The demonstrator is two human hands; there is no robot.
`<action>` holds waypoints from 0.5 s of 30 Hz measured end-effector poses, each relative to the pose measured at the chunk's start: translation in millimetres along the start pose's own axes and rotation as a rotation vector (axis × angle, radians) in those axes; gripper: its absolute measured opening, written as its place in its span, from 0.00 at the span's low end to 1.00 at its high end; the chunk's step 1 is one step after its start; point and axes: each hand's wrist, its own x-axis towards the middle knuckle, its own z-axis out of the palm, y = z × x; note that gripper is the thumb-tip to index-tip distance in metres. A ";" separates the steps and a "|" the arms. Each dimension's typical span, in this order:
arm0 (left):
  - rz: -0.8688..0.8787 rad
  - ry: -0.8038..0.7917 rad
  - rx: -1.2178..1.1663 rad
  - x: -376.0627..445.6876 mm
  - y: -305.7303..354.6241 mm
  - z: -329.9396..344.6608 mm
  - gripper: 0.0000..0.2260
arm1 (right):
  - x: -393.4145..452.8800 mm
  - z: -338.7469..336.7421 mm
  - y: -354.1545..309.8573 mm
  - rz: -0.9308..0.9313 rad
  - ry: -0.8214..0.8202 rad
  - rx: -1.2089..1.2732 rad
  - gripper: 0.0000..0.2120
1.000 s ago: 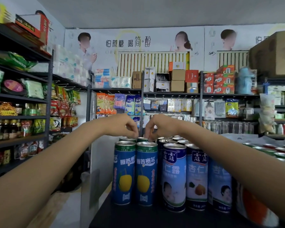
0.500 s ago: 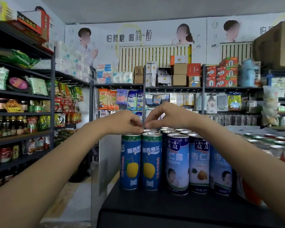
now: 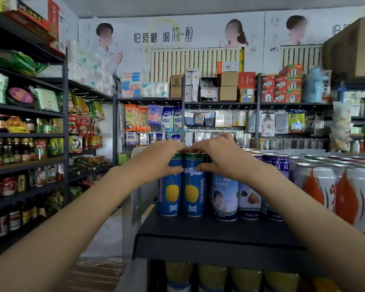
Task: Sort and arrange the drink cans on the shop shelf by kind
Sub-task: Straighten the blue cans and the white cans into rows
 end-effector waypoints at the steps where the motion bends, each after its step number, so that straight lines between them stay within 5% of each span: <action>1: 0.009 0.011 0.013 -1.9 1.0 0.9 0.23 | 0.0 0.1 -0.6 0.003 0.000 -0.013 0.22; 9: -0.003 0.045 -0.075 -9.1 2.8 1.0 0.26 | -1.5 3.0 -7.9 0.081 0.029 -0.062 0.22; 15: -0.007 0.169 -0.062 -17.3 14.9 1.1 0.25 | -26.8 -8.6 11.3 0.189 0.162 0.119 0.21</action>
